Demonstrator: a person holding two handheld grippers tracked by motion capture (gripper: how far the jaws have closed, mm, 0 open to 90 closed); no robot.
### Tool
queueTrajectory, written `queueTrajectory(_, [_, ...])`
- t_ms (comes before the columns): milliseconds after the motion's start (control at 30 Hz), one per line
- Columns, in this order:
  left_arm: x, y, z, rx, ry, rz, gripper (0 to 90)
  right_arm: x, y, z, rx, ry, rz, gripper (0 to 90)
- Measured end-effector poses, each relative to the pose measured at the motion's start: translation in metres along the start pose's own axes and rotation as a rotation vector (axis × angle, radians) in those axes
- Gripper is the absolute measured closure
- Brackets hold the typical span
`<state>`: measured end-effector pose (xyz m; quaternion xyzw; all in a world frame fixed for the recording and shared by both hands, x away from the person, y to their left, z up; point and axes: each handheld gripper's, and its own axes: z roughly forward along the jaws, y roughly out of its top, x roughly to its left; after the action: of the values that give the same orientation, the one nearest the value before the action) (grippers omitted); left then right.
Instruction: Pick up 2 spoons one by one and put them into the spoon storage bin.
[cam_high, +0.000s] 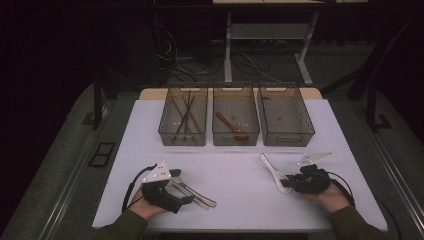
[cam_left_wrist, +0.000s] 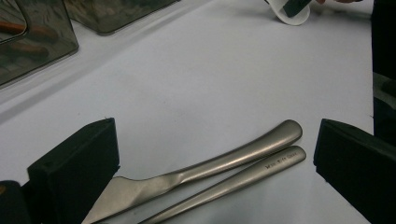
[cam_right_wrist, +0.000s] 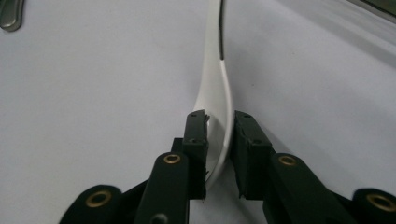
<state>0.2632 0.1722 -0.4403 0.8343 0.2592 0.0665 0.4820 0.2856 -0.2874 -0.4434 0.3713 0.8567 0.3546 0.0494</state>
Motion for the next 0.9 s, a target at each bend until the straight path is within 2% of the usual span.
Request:
queueTrajectory(167, [0.0,0.0,0.0,0.0,0.0,-0.001,0.0,0.001,0.001,0.0,-0.005,0.014,0.016,80.7])
queueTrajectory(467, [0.001,0.0,-0.001,0.004,0.001,0.001,0.0,0.003,0.005,0.0,-0.009,0.008,0.019,82.6])
queueTrajectory(633, [0.002,0.0,-0.001,0.001,0.004,-0.001,0.0,0.001,0.011,-0.005,-0.055,-0.003,0.022,82.6])
queueTrajectory(733, [0.005,-0.001,-0.001,-0.004,0.012,0.003,0.0,0.0,0.014,-0.005,-0.059,-0.006,0.02,82.6])
queueTrajectory(767, [0.007,-0.001,-0.001,-0.016,0.016,-0.007,0.0,-0.002,0.017,-0.005,-0.063,-0.013,0.019,82.6])
queueTrajectory(900, [0.009,-0.002,-0.002,-0.014,0.02,-0.013,0.0,-0.005,0.025,-0.006,-0.08,-0.027,0.018,82.6])
